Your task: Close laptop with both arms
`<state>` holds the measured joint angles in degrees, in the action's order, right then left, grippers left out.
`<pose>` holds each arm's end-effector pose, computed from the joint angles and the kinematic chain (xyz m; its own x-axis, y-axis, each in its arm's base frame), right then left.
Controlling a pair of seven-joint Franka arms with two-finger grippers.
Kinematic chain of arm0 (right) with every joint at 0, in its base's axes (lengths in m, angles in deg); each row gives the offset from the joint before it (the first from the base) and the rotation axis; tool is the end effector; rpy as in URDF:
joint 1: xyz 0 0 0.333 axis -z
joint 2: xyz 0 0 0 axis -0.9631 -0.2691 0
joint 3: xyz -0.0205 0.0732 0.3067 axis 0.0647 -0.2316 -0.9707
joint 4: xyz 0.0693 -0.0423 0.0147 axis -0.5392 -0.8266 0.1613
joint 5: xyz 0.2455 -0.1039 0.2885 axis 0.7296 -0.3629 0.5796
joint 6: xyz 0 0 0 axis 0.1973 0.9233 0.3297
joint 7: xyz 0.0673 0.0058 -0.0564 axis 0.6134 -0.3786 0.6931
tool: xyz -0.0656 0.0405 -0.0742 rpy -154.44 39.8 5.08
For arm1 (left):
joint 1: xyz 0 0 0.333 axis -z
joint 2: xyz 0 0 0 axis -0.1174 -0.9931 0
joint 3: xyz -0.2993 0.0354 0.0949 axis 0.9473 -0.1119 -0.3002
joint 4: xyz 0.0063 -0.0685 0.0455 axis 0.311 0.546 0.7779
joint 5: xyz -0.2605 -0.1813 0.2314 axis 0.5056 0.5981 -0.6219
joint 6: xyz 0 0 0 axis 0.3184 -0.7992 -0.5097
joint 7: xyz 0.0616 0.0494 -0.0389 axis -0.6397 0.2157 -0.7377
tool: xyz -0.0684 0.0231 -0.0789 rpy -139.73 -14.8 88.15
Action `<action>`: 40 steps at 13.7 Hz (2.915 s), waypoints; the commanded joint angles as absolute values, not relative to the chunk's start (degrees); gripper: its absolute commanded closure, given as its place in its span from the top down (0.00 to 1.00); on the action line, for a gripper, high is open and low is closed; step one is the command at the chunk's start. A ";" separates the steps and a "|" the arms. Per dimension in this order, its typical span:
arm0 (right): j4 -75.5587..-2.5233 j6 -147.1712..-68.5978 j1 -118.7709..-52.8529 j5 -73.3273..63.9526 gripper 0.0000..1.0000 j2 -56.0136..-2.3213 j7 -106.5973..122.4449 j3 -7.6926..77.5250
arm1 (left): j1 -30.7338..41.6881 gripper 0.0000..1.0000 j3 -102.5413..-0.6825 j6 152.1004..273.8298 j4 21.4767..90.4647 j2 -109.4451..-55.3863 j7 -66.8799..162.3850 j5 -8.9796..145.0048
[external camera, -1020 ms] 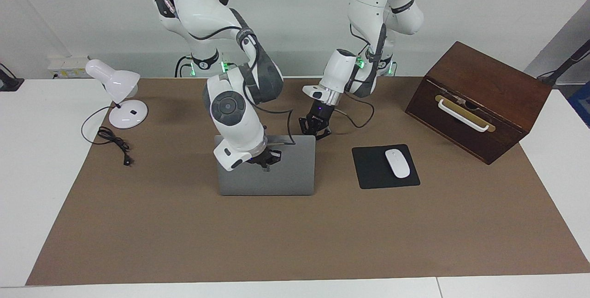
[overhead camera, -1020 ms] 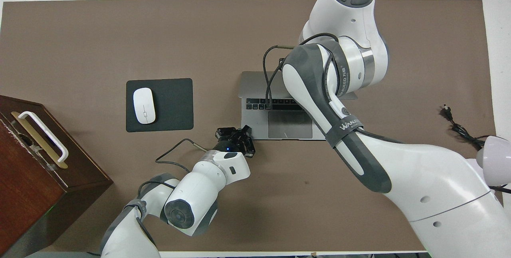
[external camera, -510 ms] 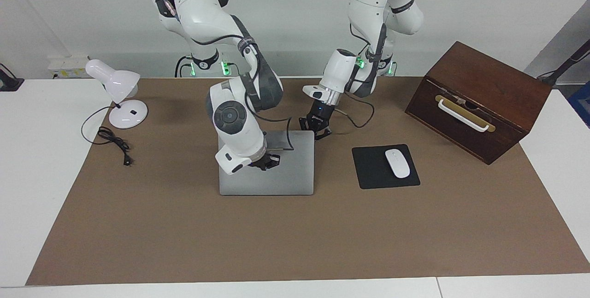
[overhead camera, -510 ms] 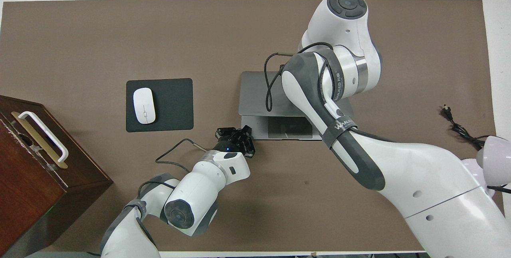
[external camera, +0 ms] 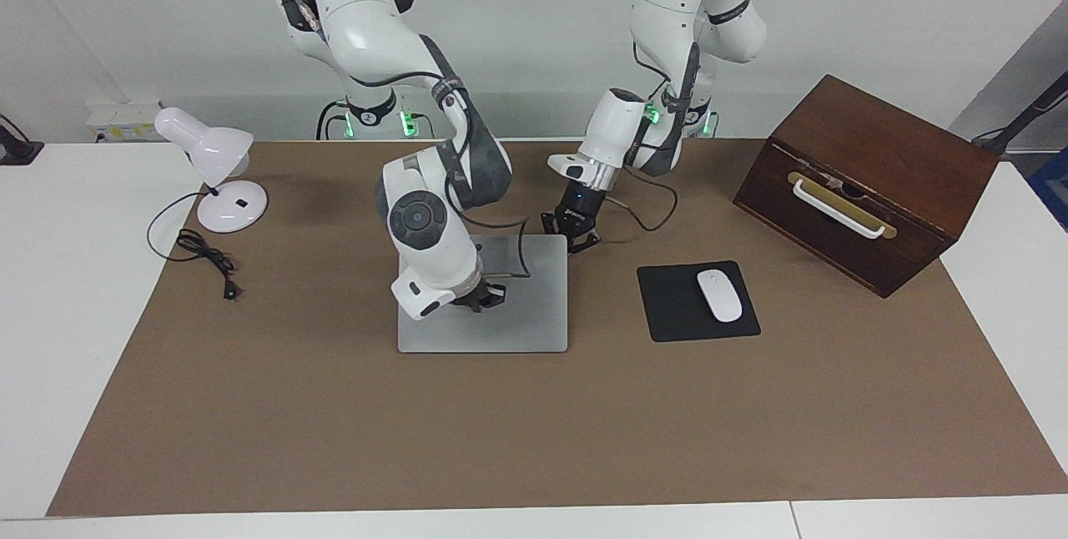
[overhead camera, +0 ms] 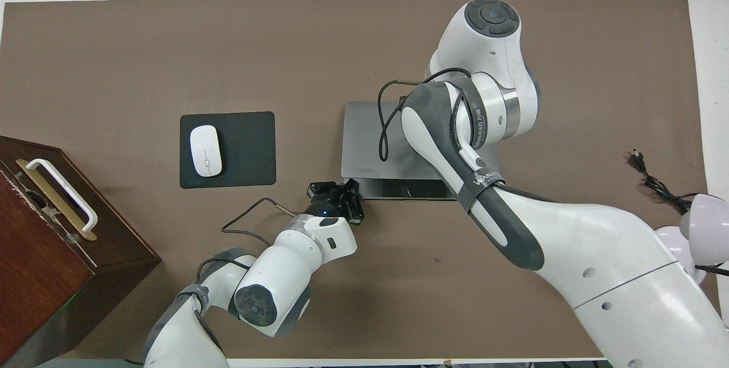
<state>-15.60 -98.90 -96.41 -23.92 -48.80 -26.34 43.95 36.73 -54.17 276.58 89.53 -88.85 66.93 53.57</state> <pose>0.6570 0.2616 0.3426 0.9705 -0.1614 -0.1789 -0.1797 -0.9795 -0.0911 0.3884 -0.3426 0.2645 0.6012 -0.4251 0.6767 -0.5958 -0.8028 0.0249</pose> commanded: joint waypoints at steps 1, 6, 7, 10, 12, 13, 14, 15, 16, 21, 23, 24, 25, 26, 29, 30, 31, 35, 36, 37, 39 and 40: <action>-19.22 -101.55 -96.01 -22.27 0.00 -47.31 -24.60 43.44 | 37.38 0.00 -55.25 275.50 92.85 -89.58 68.03 53.77; -20.10 -102.43 -96.10 -22.27 0.00 -47.49 -24.60 43.44 | 37.38 0.00 -55.25 275.50 92.85 -89.58 68.03 53.77; -20.28 -103.04 -96.10 -22.27 0.00 -47.49 -24.60 43.44 | 37.38 0.00 -55.25 275.50 92.76 -89.58 68.03 53.77; -21.16 -104.28 -96.27 -22.27 0.00 -47.49 -24.60 43.44 | 37.38 0.00 -55.25 275.50 92.76 -89.58 68.03 53.77; -21.16 -104.28 -96.27 -22.27 0.00 -47.49 -24.60 43.44 | 37.38 0.00 -55.25 275.50 92.76 -89.58 68.03 53.77; -21.16 -104.37 -96.27 -22.18 0.00 -47.58 -24.60 43.44 | 37.38 0.00 -55.25 275.41 92.76 -89.58 68.03 53.77; -21.24 -104.37 -96.27 -22.27 0.00 -47.66 -24.60 43.44 | 37.38 0.00 -55.25 275.50 92.76 -89.58 68.03 53.86; -21.25 -104.54 -96.27 -22.18 0.00 -47.75 -24.68 43.44 | 37.38 0.00 -55.25 275.50 92.76 -89.58 68.12 53.86; -21.59 -105.24 -96.27 -22.18 0.00 -47.66 -24.68 43.44 | 37.38 0.00 -55.25 275.50 92.76 -89.58 68.03 53.86; -22.56 -106.12 -96.36 -22.27 0.00 -47.66 -24.60 43.44 | 37.38 0.00 -55.25 275.50 92.76 -89.58 68.03 53.86; -22.56 -106.04 -96.36 -22.27 0.00 -47.66 -24.60 43.44 | 37.38 0.00 -55.25 275.50 92.67 -89.58 68.12 53.86; -22.48 -106.04 -96.36 -22.27 0.00 -47.66 -24.60 43.44 | 37.38 0.00 -55.25 275.50 92.67 -89.58 68.03 53.86; -22.48 -106.04 -96.36 -22.27 0.00 -47.66 -24.68 43.44 | 37.38 0.00 -55.25 275.50 92.67 -89.58 68.12 53.86; -22.39 -105.95 -96.36 -22.27 0.00 -47.66 -24.68 43.44 | 37.38 0.00 -55.25 275.50 92.67 -89.58 68.12 53.86; -21.51 -104.98 -96.18 -22.18 0.00 -47.58 -24.68 43.44 | 37.38 0.00 -55.25 275.50 92.67 -89.58 68.12 53.86; -21.42 -104.98 -96.18 -22.09 0.00 -47.58 -24.77 43.44 | 37.38 0.00 -55.25 275.50 92.67 -89.58 68.20 53.86; -21.07 -104.81 -96.18 -22.09 0.00 -47.58 -24.86 43.44 | 37.38 0.00 -55.25 275.50 92.67 -89.58 68.21 53.86; -20.11 -102.97 -96.01 -21.57 0.00 -47.23 -24.86 43.44 | 37.38 0.00 -55.25 275.50 92.67 -89.58 68.21 53.86; -19.58 -102.61 -95.83 -21.57 0.00 -47.22 -24.86 43.44 | 37.29 0.00 -55.25 275.50 92.67 -89.58 68.21 53.86; -19.49 -102.44 -95.66 -21.57 0.00 -47.05 -24.86 43.44 | 37.29 0.00 -55.25 275.50 92.67 -89.58 68.21 53.86; -19.40 -101.91 -95.57 -21.48 0.00 -46.61 -24.86 43.44 | 37.29 0.00 -55.25 275.50 92.67 -89.58 68.21 53.86; -19.40 -101.91 -95.39 -21.48 0.00 -45.91 -24.86 43.52 | 37.29 0.00 -55.25 275.50 92.67 -89.58 68.12 53.86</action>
<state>-19.27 -103.00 -96.27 -23.09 -47.37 -26.34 43.69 36.73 -54.17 276.59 89.53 -88.86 67.04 53.57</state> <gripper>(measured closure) 0.991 0.991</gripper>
